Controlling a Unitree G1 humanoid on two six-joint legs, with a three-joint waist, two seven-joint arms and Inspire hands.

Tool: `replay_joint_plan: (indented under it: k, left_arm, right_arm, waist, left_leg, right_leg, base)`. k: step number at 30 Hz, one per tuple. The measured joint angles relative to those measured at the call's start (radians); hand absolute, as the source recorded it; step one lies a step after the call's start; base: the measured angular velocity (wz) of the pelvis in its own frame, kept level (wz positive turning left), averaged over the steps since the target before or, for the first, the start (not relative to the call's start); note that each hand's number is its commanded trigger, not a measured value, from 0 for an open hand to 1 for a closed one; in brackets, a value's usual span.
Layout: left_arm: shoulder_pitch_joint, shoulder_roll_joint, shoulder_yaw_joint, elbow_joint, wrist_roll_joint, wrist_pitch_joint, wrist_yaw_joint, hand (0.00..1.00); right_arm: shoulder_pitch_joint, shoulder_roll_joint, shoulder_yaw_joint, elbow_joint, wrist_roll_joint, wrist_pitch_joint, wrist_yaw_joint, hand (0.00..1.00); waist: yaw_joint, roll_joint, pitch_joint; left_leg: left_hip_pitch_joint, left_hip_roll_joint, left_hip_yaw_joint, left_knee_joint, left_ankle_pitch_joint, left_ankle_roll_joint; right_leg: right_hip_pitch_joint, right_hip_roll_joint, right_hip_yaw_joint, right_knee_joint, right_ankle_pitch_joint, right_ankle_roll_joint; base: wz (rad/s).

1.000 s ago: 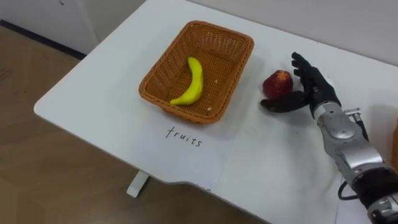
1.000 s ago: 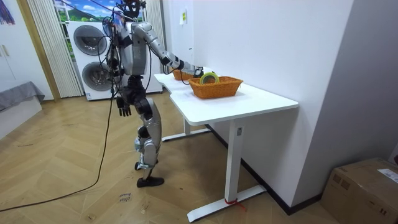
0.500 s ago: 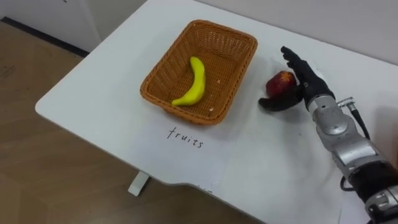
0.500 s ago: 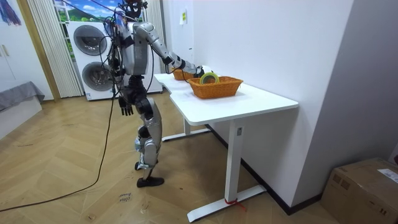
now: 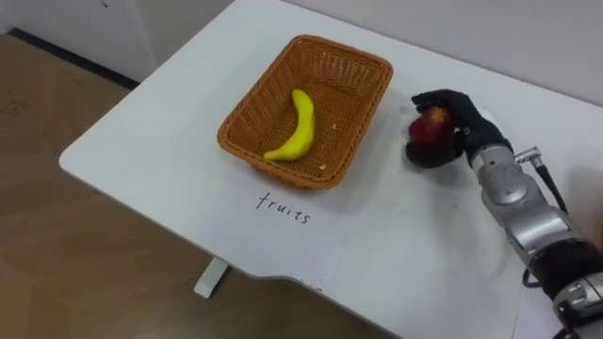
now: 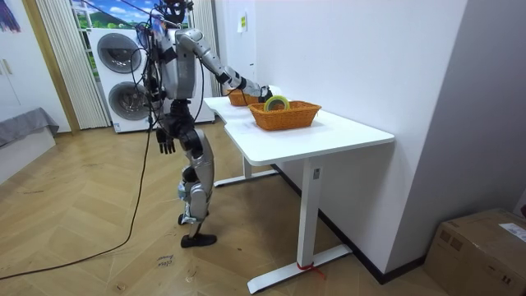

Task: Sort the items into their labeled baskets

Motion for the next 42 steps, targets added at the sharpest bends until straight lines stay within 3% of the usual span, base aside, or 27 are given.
replay_joint_plan:
  k: [29, 39, 42]
  left_arm:
    - [-0.024, 0.002, 0.0, 0.011, 0.0, 0.001, -0.019, 0.0]
    - [-0.019, 0.003, 0.012, 0.009, 0.003, 0.002, -0.015, 0.0]
    - [-0.015, 0.004, 0.016, 0.009, 0.01, 0.002, -0.015, 0.0]
  right_arm:
    - [-0.011, -0.008, 0.01, 0.011, 0.002, -0.002, 0.049, 1.0]
    - [-0.011, -0.022, 0.009, -0.004, 0.018, 0.006, 0.065, 1.0]
    - [-0.01, -0.023, 0.009, -0.035, 0.037, 0.033, 0.078, 1.0]
  waist:
    - [-0.011, -0.002, 0.0022]
    - [-0.021, -0.001, -0.0032]
    - [-0.036, -0.002, -0.0051]
  left_leg:
    - [0.012, -0.001, -0.01, -0.014, 0.0, 0.0]
    - [0.014, -0.001, -0.011, -0.014, 0.0, 0.0]
    - [0.019, -0.001, -0.007, -0.015, 0.0, 0.0]
  right_leg:
    - [0.027, 0.003, -0.026, -0.019, 0.004, 0.004]
    - [0.031, 0.003, -0.028, -0.019, 0.004, 0.004]
    - [0.035, 0.001, -0.025, -0.018, 0.005, 0.004]
  base:
    - [0.01]
    - [0.01]
    - [0.0]
